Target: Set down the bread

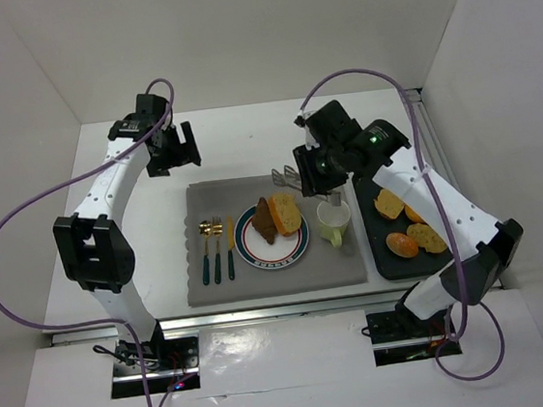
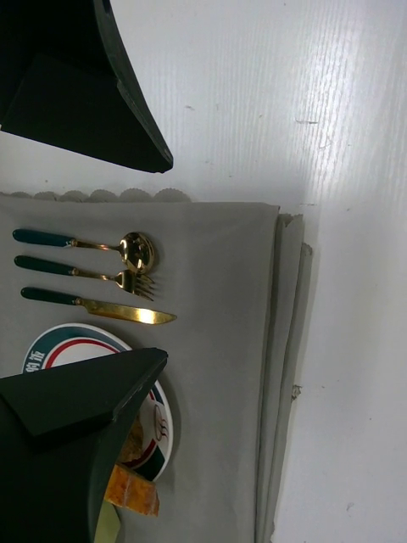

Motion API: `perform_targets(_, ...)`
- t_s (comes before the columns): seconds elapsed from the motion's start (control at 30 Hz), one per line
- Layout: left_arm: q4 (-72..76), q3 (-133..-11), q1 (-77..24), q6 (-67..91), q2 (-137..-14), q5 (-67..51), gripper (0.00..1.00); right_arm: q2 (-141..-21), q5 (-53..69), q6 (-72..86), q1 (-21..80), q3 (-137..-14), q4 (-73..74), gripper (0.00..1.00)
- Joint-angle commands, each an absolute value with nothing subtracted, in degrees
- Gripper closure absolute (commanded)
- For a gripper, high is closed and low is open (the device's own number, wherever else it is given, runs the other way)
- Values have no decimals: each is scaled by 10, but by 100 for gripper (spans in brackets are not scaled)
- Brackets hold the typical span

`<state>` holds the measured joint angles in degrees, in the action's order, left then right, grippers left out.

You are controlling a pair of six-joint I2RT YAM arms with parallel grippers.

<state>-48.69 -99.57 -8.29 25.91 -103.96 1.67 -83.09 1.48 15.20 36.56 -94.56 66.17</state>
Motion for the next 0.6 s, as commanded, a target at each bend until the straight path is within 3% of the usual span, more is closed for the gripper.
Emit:
perform_targets(0.0, -486, -1018, -83, 259, -1036, 36, 2, -859, -33, 148, 331, -958, 561, 54)
perform_targets(0.13, -491, -1018, -83, 254, -1030, 61, 2, -904, -56, 149, 289, -953, 439, 54)
perform_targets(0.2, -491, -1013, -88, 247, -1023, 73, 2, -943, -102, 156, 272, -953, 370, 58)
perform_targets(0.43, -491, -983, -88, 241, -997, 83, 2, -1090, -254, 120, 259, -974, 208, 58)
perform_targets(0.57, -491, -972, -88, 241, -991, 83, 2, -1145, -251, 106, 238, -962, 111, 58)
